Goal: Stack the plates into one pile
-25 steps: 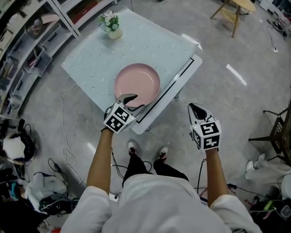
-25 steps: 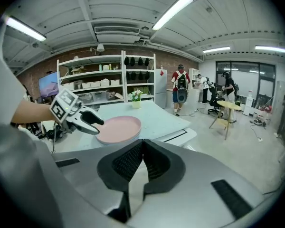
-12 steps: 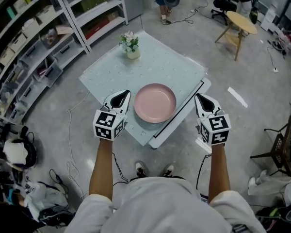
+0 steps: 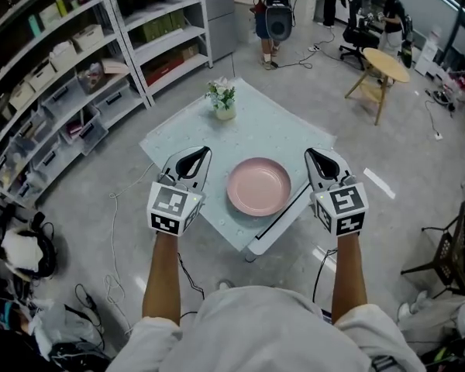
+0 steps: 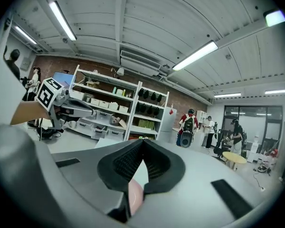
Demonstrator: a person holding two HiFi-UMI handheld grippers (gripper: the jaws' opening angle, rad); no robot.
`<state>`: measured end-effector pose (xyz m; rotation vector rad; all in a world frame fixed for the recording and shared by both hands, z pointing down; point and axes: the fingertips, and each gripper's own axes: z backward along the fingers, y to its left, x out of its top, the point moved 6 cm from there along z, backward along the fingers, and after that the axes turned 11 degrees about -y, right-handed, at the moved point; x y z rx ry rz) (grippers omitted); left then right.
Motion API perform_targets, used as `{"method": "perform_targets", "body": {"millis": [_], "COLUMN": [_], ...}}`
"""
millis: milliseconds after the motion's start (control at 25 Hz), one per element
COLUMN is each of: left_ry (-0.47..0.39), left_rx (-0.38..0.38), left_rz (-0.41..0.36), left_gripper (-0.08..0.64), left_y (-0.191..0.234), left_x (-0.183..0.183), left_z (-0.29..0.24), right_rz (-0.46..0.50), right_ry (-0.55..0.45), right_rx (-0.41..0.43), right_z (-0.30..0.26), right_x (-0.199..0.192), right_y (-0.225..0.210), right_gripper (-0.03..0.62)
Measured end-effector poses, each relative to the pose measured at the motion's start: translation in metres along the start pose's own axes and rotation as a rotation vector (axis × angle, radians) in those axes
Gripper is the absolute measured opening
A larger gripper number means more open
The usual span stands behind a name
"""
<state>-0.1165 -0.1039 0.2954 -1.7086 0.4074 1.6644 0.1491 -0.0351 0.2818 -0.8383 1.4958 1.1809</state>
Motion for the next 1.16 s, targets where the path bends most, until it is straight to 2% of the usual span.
{"method": "perform_targets", "body": {"millis": [160, 480, 1160], "left_ry": [-0.019, -0.013, 0.015], "left_rx": [-0.027, -0.028, -0.051], "left_rz": [-0.033, -0.032, -0.027], "left_gripper": [0.020, 0.020, 0.020], "left_y": [-0.008, -0.010, -0.015], "left_x": [0.008, 0.014, 0.001], "left_z": [0.004, 0.004, 0.009], "right_rz": [0.012, 0.043, 0.047], "right_ry": [-0.013, -0.006, 0.024], "right_rx": [-0.006, 0.018, 0.051], "right_z": [0.001, -0.004, -0.007], "right_x": [0.009, 0.018, 0.004], "right_y": [0.008, 0.019, 0.036], "right_gripper": [0.014, 0.014, 0.014]}}
